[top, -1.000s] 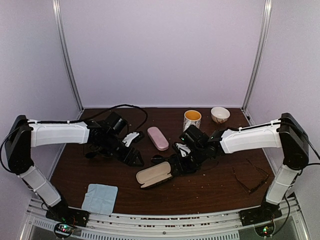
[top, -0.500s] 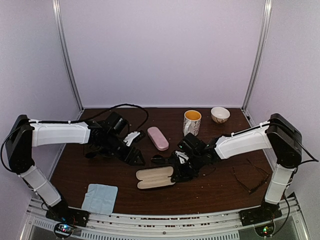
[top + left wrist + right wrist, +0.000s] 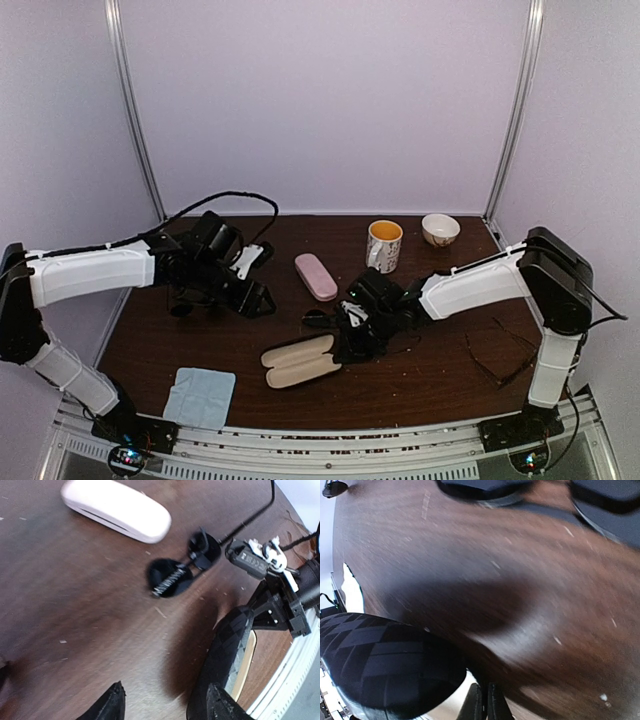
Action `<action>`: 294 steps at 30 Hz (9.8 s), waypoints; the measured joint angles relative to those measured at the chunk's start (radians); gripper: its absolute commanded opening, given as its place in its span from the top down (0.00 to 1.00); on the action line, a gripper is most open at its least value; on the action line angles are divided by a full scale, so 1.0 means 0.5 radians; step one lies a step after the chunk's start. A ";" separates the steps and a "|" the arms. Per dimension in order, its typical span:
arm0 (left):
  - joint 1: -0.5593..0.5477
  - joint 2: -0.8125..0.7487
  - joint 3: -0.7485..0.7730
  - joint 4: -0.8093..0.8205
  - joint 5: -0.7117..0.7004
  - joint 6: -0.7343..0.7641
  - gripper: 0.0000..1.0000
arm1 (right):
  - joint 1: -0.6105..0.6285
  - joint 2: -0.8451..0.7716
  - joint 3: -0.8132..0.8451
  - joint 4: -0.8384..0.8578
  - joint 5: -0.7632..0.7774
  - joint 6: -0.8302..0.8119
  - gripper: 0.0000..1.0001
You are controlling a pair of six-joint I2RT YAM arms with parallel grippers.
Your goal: Organize the sunglasses
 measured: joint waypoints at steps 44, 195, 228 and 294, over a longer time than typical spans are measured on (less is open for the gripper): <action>0.092 -0.438 -0.175 -0.193 -0.565 -0.082 0.42 | -0.254 0.417 0.699 -0.256 0.546 0.219 1.00; -0.555 -0.040 -0.472 -0.640 -0.513 -1.027 0.65 | -0.143 -0.774 -0.594 0.283 1.279 -0.159 0.41; -0.549 0.348 -0.233 -0.381 -0.581 -0.966 1.00 | -0.144 -0.824 -0.606 0.202 1.276 -0.201 0.41; -0.391 -0.339 -0.441 -0.246 -0.365 -0.424 0.51 | 0.281 -0.313 0.037 0.190 0.582 -1.680 0.63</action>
